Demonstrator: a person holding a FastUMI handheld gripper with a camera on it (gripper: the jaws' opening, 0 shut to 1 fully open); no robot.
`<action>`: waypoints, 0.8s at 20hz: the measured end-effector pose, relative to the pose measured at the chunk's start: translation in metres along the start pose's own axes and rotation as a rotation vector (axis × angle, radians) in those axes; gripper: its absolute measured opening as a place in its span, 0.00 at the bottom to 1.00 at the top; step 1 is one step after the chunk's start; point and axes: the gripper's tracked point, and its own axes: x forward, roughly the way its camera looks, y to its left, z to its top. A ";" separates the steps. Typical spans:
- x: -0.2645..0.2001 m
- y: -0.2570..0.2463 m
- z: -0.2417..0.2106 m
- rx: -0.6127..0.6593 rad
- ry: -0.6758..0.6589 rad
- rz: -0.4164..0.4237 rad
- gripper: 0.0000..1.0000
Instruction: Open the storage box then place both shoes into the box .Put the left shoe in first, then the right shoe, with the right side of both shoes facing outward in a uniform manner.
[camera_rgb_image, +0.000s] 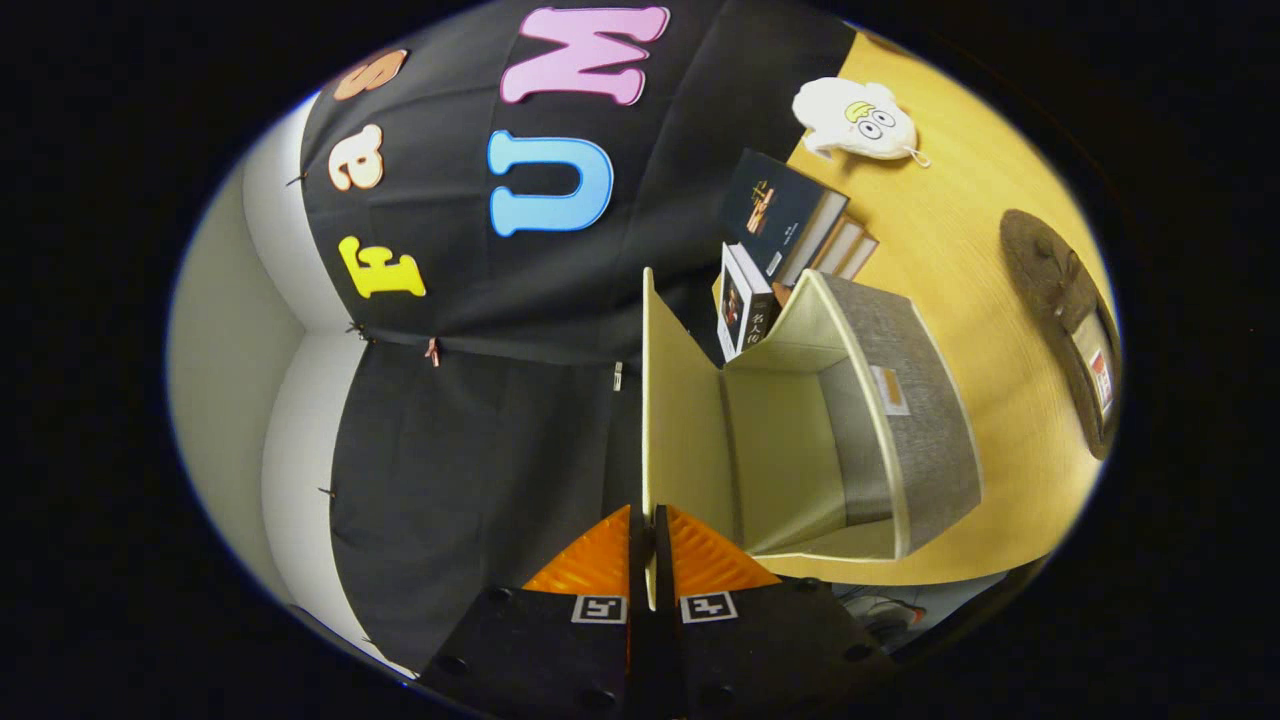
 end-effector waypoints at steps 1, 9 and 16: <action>0.006 0.012 -0.005 -0.021 0.009 0.005 0.05; 0.102 0.059 -0.059 -0.096 0.107 -0.002 0.05; 0.188 0.056 -0.122 -0.140 0.209 -0.039 0.05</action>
